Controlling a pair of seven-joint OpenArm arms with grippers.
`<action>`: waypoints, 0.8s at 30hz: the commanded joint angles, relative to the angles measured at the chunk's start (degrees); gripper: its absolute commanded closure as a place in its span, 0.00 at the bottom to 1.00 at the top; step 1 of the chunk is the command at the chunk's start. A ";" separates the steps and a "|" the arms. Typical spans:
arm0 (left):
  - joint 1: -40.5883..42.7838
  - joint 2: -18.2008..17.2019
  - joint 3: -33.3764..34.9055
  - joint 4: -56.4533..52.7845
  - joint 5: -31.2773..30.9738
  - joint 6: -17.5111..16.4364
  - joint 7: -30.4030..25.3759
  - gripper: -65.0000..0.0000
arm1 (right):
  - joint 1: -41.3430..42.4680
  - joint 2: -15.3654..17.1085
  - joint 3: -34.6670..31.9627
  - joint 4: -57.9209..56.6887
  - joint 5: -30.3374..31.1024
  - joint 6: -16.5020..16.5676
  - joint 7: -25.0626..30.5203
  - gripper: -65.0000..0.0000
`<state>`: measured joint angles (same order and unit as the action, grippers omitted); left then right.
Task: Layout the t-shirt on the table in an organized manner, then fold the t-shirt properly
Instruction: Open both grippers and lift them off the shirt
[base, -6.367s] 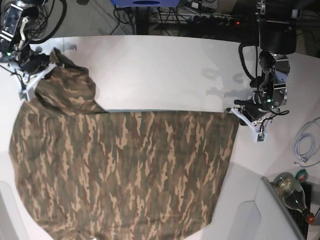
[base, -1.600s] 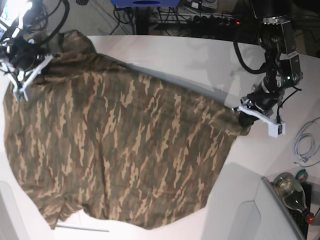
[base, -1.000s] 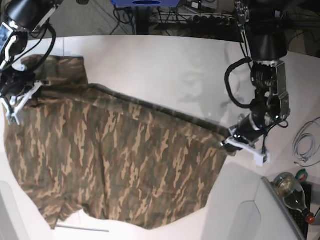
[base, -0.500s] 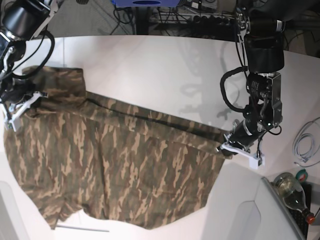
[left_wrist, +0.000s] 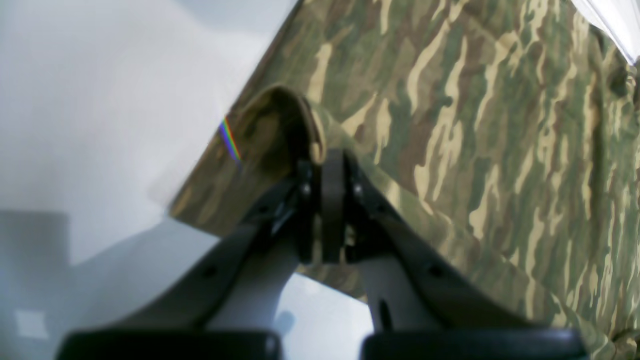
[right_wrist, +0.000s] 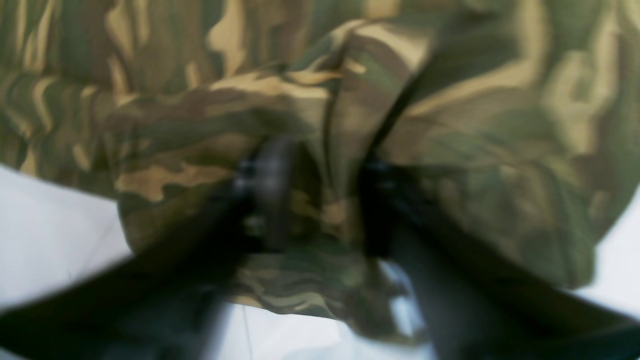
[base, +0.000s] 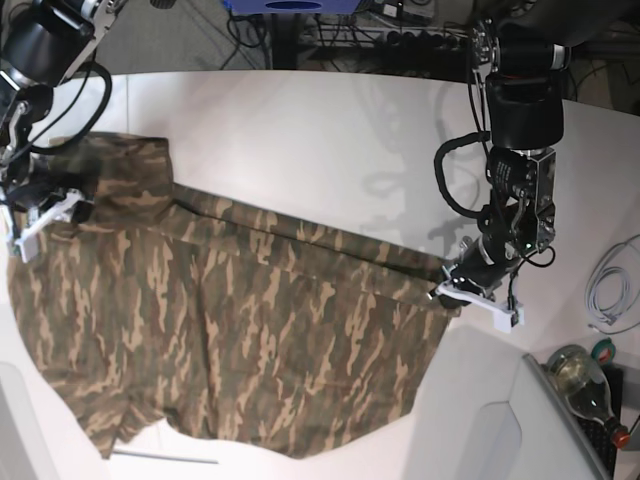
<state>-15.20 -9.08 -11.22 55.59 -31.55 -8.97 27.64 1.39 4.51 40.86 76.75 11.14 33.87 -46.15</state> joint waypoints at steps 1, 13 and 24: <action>-1.46 -0.63 -0.42 1.15 -0.58 -0.39 -1.31 0.99 | -0.03 0.72 0.15 3.56 0.95 0.02 1.45 0.39; 11.38 -4.94 -9.66 18.65 -0.93 -0.92 -4.74 0.00 | -12.16 -5.44 10.52 20.00 1.04 0.20 2.94 0.29; 20.61 -6.52 -10.89 19.53 -0.76 -7.25 -5.09 0.33 | -9.52 -5.08 10.44 6.37 1.04 0.20 3.47 0.29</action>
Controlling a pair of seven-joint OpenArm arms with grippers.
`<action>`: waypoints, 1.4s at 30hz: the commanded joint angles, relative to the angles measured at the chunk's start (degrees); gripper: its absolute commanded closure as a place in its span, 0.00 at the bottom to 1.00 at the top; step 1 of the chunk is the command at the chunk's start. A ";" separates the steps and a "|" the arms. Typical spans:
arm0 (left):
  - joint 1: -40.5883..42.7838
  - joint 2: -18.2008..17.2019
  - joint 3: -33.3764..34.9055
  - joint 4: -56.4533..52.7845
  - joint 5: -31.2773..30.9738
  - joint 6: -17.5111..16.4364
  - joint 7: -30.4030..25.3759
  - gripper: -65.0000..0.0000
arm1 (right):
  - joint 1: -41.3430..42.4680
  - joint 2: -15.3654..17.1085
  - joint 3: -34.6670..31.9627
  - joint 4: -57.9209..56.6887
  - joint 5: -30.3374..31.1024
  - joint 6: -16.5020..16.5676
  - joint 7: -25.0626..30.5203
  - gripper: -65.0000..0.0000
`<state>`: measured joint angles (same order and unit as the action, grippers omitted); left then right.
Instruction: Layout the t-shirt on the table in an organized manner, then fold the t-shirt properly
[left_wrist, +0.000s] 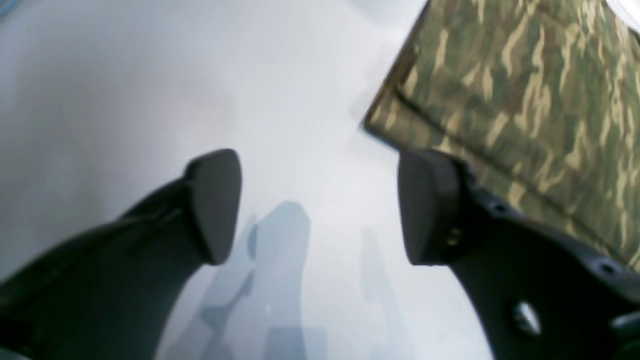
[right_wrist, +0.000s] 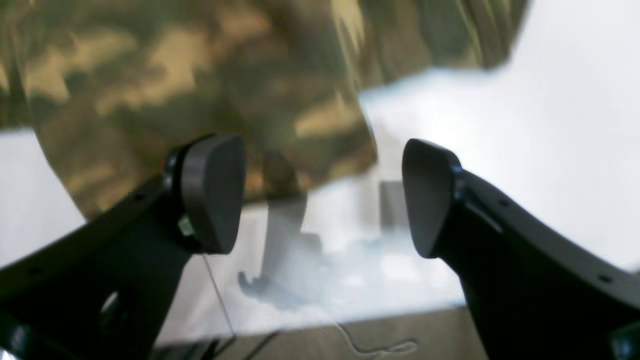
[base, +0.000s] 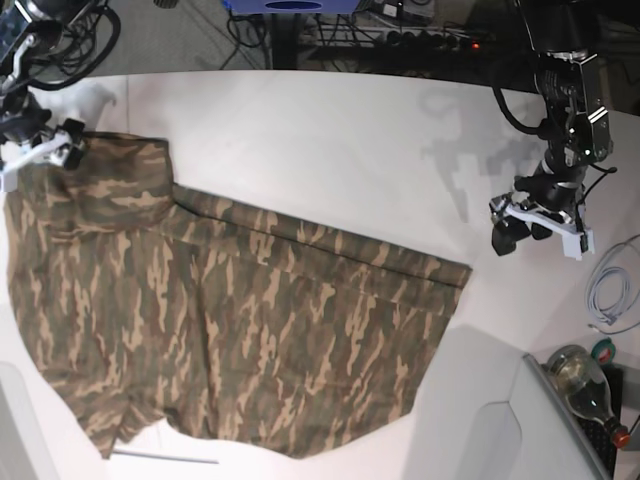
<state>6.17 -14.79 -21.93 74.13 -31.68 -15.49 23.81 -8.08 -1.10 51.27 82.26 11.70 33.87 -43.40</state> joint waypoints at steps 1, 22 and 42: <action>-0.42 -0.82 -0.18 0.99 -0.63 -0.73 -1.26 0.36 | 0.21 0.62 0.03 -0.19 0.38 0.20 1.77 0.29; -0.15 -0.82 0.35 0.99 -0.54 -0.73 -1.00 1.00 | 4.52 2.55 -3.13 6.49 0.47 3.10 -8.43 1.00; 1.43 -0.82 0.61 0.91 -0.45 -0.73 -0.91 1.00 | 30.71 10.55 -14.91 -24.98 0.21 -0.15 5.46 0.99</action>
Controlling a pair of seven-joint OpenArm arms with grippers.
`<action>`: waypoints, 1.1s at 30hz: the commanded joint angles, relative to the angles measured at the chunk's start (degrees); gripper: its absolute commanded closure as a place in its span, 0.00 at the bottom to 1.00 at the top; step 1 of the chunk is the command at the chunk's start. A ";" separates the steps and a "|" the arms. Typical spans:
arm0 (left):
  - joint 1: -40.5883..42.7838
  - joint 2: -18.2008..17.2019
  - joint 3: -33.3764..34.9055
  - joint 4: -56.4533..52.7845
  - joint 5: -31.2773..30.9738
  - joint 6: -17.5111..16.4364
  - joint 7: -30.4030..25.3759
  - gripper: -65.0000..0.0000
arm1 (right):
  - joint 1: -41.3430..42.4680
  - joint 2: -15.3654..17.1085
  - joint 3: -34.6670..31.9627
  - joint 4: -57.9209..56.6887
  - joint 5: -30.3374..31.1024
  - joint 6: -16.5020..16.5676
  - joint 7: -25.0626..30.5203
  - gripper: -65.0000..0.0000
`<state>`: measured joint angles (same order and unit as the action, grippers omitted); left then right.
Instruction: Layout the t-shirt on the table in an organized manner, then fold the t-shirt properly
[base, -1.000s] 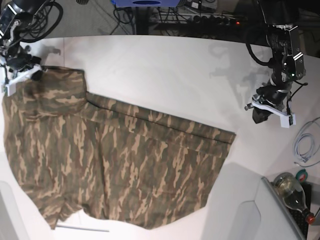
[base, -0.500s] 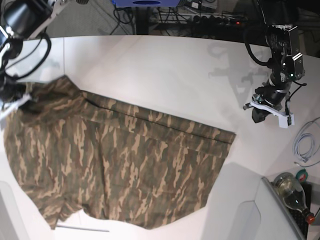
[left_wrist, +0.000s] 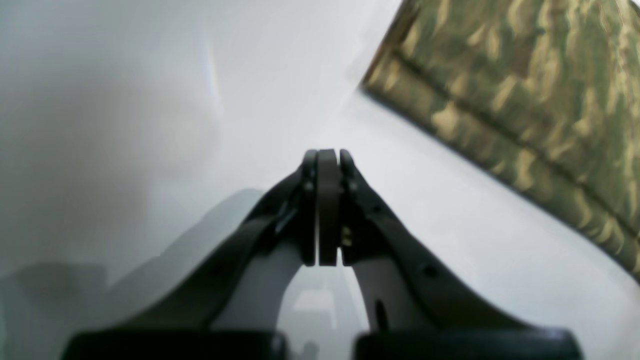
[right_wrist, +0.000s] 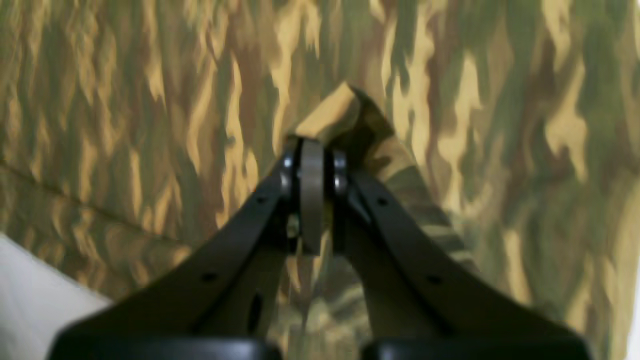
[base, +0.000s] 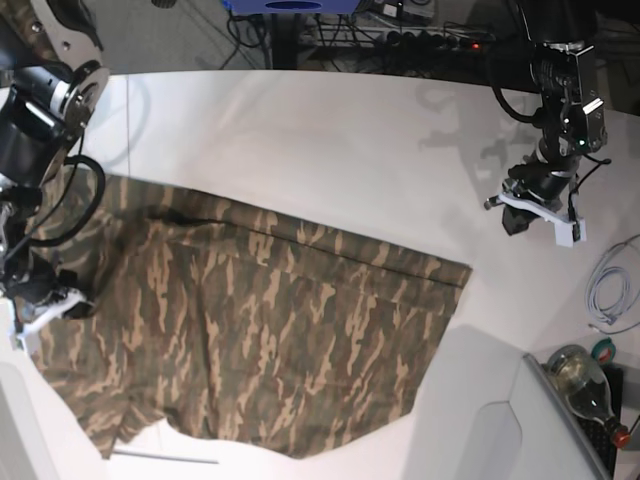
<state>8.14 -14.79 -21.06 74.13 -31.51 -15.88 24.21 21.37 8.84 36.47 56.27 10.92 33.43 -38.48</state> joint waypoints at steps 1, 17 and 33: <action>-0.54 -0.82 -0.26 0.91 -0.63 -0.34 -1.31 1.00 | 1.71 0.70 -0.03 -0.58 0.99 0.28 2.39 0.99; -5.37 1.64 -0.26 -3.31 -0.71 -0.43 -1.57 0.42 | -18.77 -5.90 5.95 27.73 1.35 0.55 1.51 0.22; -19.26 2.87 7.83 -27.40 -0.80 -0.52 -9.48 0.35 | -27.65 -7.04 6.39 33.80 1.35 0.64 1.69 0.22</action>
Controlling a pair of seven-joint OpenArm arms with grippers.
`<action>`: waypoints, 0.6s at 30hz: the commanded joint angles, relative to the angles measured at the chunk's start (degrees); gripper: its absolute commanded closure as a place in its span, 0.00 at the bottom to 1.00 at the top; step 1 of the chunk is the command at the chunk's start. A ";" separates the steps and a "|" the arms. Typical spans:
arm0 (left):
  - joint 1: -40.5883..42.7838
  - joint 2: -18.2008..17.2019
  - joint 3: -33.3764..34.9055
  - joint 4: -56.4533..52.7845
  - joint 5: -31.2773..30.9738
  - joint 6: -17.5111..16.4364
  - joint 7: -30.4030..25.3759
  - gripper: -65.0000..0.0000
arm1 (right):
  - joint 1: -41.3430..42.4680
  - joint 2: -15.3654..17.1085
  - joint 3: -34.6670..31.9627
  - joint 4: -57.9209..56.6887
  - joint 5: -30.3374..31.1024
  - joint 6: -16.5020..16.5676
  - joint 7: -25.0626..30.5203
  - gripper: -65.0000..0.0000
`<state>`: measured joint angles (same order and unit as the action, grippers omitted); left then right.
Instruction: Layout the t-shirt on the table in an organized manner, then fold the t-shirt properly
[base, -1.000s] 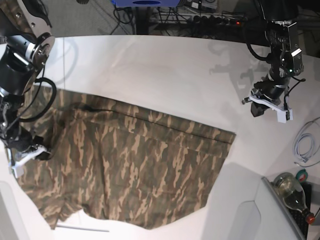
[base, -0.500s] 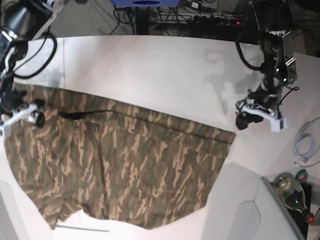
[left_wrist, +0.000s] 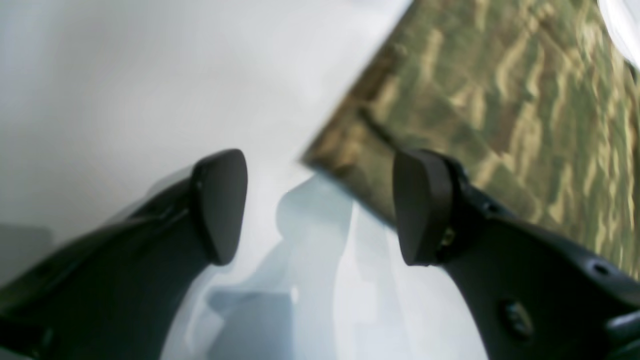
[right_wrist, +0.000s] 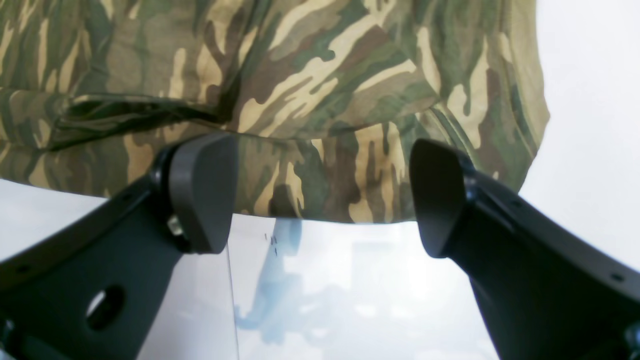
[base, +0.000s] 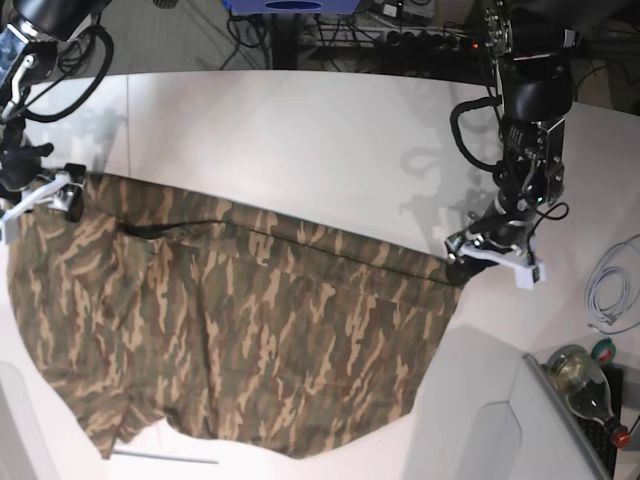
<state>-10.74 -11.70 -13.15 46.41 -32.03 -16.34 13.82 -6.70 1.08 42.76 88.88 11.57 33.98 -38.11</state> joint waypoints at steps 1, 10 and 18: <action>-0.55 -0.21 0.36 -0.57 -0.36 -0.06 0.37 0.39 | 0.41 0.63 0.09 1.18 0.69 0.09 1.32 0.22; -0.99 -0.12 0.44 -2.76 -0.45 -0.06 -0.42 0.63 | 0.33 0.63 0.09 0.92 0.69 0.09 1.32 0.22; -4.25 -0.12 0.44 -6.90 -0.45 -0.06 -0.42 0.63 | 0.33 0.63 0.09 0.75 0.69 0.09 1.23 0.22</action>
<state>-14.48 -11.46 -12.71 39.44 -33.06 -16.86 11.97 -6.72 0.95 42.76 88.79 11.55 34.00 -38.13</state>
